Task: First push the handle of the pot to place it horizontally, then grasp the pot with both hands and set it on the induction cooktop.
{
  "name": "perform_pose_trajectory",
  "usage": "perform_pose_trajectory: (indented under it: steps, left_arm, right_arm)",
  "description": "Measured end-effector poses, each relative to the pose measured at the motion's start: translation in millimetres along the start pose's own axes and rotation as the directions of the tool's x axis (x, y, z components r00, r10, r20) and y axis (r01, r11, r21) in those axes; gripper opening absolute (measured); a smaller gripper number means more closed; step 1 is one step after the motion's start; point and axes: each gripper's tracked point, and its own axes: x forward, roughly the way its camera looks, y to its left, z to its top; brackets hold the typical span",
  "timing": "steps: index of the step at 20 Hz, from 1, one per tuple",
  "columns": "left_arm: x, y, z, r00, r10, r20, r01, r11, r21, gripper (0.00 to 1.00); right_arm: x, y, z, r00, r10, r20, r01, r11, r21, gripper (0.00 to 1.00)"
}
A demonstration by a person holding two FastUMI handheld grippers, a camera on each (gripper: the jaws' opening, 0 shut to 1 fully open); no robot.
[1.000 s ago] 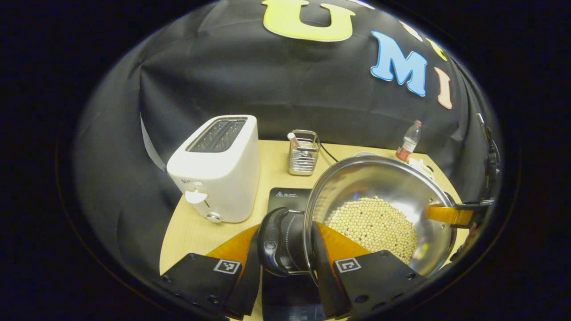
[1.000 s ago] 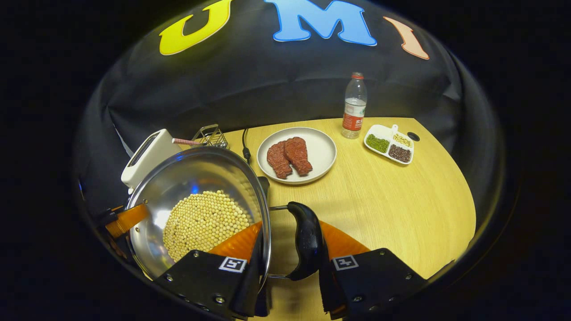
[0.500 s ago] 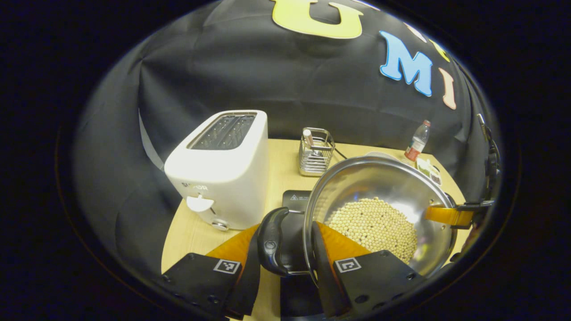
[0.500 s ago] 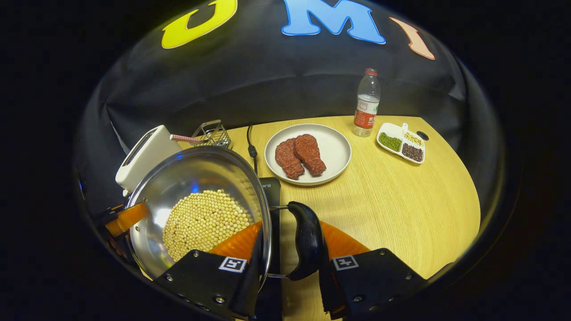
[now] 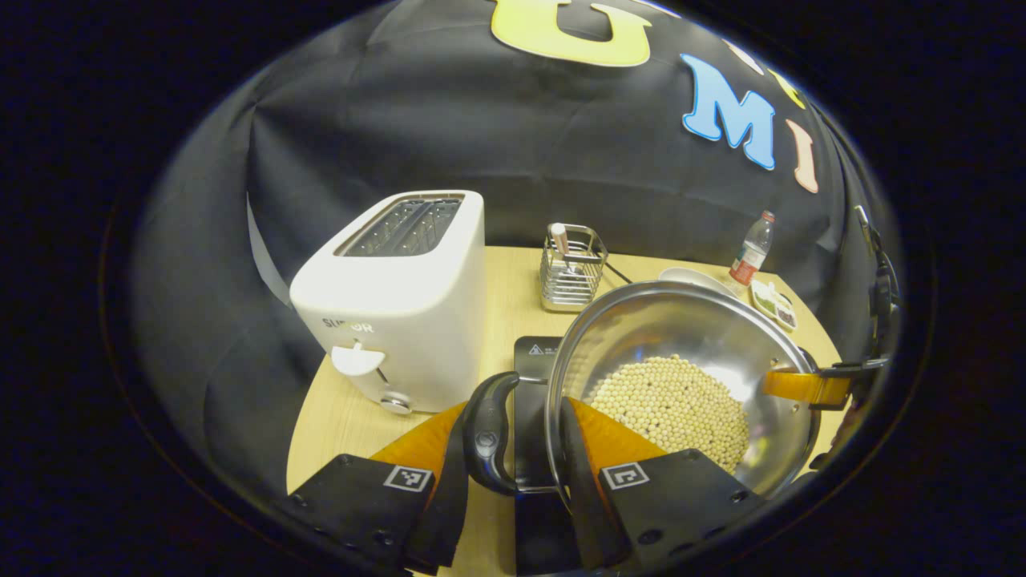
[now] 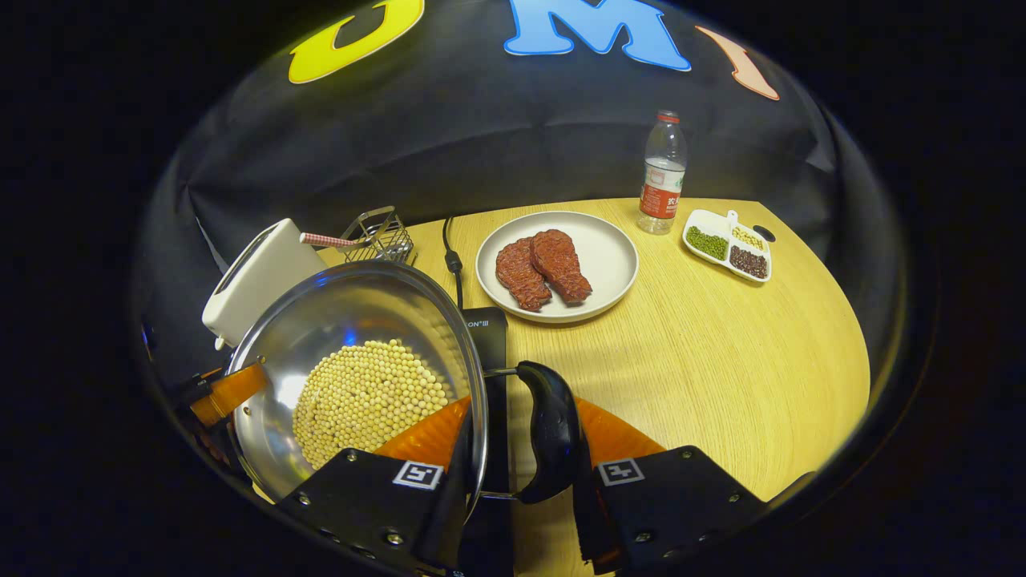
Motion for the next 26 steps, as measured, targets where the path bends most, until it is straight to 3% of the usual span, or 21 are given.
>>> perform_pose_trajectory:
  steps: [3,5,6,8,10,11,12,13,14,20,26]
  left_arm:
    - [-2.2,3.2,-2.4,1.000,-0.001,0.014,0.001,1.000,0.004,0.60]
    - [-3.4,6.2,0.7,1.000,0.002,0.018,-0.002,1.000,0.002,0.68]
    - [-7.3,5.8,2.1,0.999,0.012,0.030,-0.012,1.000,0.003,0.66]
    - [-18.7,9.3,15.1,0.997,0.029,0.078,-0.030,0.999,0.021,0.78]
    - [-31.8,5.1,25.1,0.993,0.045,0.112,-0.046,0.999,0.008,0.89]
    - [-42.6,3.7,31.9,0.990,0.055,0.132,-0.055,0.998,0.001,0.93]
    - [-56.0,0.4,40.6,0.986,0.062,0.158,-0.062,0.998,-0.003,0.92]
    - [-70.1,-6.0,49.5,0.981,0.068,0.184,-0.068,0.998,-0.005,0.91]
    - [-86.7,-13.1,60.5,0.974,0.077,0.212,-0.077,0.997,-0.006,0.91]
    - [-195.4,-109.6,131.5,0.905,0.063,0.420,-0.059,0.998,-0.022,0.92]
    - [-308.0,-248.1,177.5,0.808,0.021,0.589,-0.001,0.999,-0.035,0.91]
  right_arm:
    - [0.9,0.6,1.6,1.000,0.012,0.012,-0.012,1.000,-0.002,0.55]
    - [1.9,0.6,3.0,1.000,0.025,0.016,-0.025,1.000,-0.009,0.55]
    - [2.4,0.3,4.0,0.999,0.031,0.021,-0.031,0.999,-0.019,0.57]
    - [-4.6,-2.0,15.7,0.998,0.031,0.060,-0.028,0.998,-0.052,0.55]
    - [-19.4,-0.2,36.1,0.989,0.051,0.137,-0.041,0.996,-0.080,0.78]
    - [-29.2,0.4,45.8,0.984,0.066,0.168,-0.051,0.995,-0.090,0.83]
    - [-42.3,-0.1,53.8,0.977,0.081,0.197,-0.062,0.993,-0.101,0.84]
    - [-56.0,-3.5,63.1,0.970,0.092,0.227,-0.067,0.991,-0.117,0.75]
    - [-70.4,-9.8,72.0,0.961,0.097,0.260,-0.066,0.990,-0.129,0.84]
    - [-179.4,-67.0,124.2,0.897,0.120,0.425,-0.066,0.988,-0.140,0.84]
    - [-299.9,-138.6,179.6,0.801,0.110,0.588,-0.046,0.991,-0.122,0.84]
